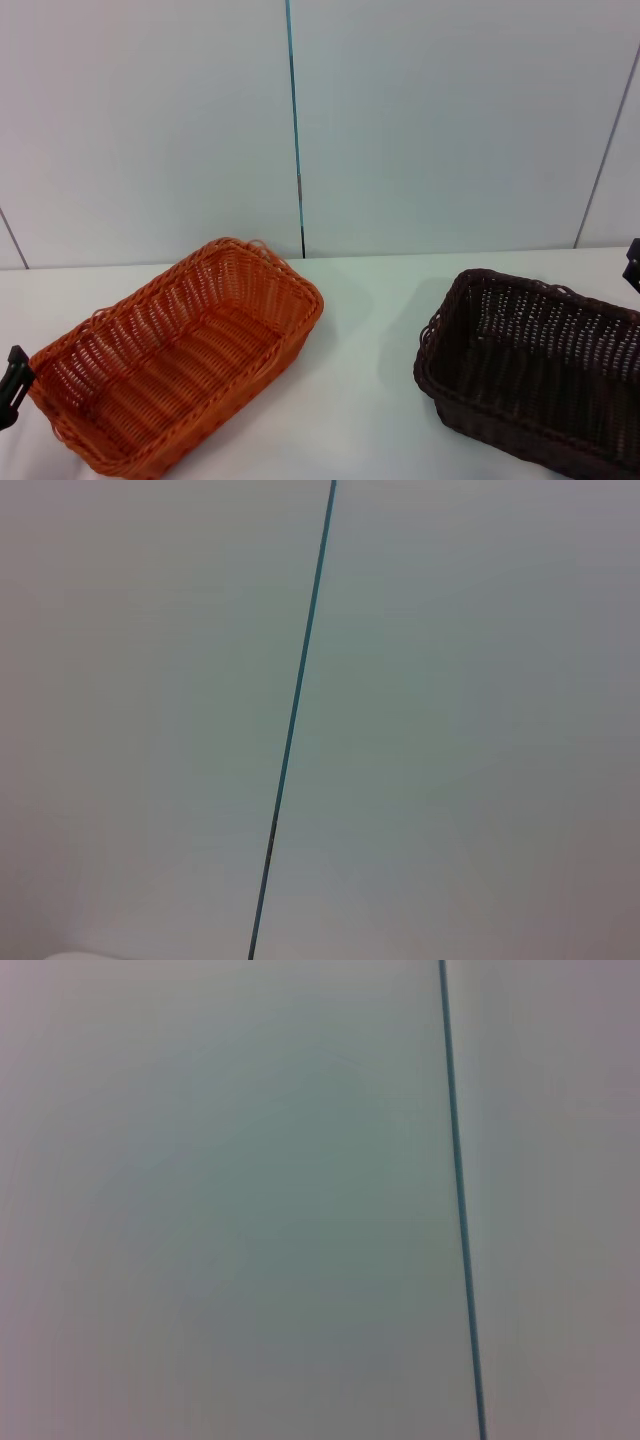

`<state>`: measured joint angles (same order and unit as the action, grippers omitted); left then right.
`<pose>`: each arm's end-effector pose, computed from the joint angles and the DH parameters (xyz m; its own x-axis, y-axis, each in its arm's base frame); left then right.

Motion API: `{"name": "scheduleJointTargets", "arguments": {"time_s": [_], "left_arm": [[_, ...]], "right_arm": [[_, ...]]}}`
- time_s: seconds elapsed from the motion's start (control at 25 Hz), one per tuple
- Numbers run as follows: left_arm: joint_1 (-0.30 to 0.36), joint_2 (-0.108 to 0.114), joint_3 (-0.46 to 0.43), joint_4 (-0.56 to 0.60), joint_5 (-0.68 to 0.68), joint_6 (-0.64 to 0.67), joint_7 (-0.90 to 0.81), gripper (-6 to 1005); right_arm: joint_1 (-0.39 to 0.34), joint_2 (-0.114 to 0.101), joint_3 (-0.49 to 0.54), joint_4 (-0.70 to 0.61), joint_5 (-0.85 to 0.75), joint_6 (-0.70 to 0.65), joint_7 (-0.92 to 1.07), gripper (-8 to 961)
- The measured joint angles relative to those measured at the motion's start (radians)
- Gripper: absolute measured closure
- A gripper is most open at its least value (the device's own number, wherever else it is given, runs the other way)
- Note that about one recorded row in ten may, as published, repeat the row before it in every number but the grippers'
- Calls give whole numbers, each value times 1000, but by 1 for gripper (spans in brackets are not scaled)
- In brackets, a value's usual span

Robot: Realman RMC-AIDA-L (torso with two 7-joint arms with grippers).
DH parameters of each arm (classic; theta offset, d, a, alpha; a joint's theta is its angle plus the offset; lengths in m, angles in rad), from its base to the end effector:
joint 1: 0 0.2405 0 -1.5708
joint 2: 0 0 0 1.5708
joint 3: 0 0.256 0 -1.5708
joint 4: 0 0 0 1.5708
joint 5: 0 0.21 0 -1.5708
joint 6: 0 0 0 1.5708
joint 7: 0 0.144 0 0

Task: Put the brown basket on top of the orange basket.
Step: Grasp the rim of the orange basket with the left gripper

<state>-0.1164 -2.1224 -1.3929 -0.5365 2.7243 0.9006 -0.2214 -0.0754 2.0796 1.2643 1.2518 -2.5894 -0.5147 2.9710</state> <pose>-0.3623 0.2900 0.0010 0.5393 0.0252 0.8417 0.8355 0.1090 -0.5386 0.2575 0.3143 0.0345 -0.6464 -0.0535 0.7611 0.7610 0.0267 0.6482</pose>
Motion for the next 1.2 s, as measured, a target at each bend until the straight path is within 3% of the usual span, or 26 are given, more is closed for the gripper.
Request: {"name": "scheduleJointTargets", "arguments": {"time_s": [0.92, 1.08, 1.2], "left_arm": [[29, -8, 0, -9, 0, 26, 5, 81], [64, -7, 0, -81, 0, -9, 57, 81], [123, -6, -12, -232, 0, -118, 153, 81]], "right_arm": [[5, 0, -8, -23, 0, -2, -1, 19], [12, 0, -11, -27, 0, 4, -1, 19], [18, -1, -12, -34, 0, 6, -1, 19]]}}
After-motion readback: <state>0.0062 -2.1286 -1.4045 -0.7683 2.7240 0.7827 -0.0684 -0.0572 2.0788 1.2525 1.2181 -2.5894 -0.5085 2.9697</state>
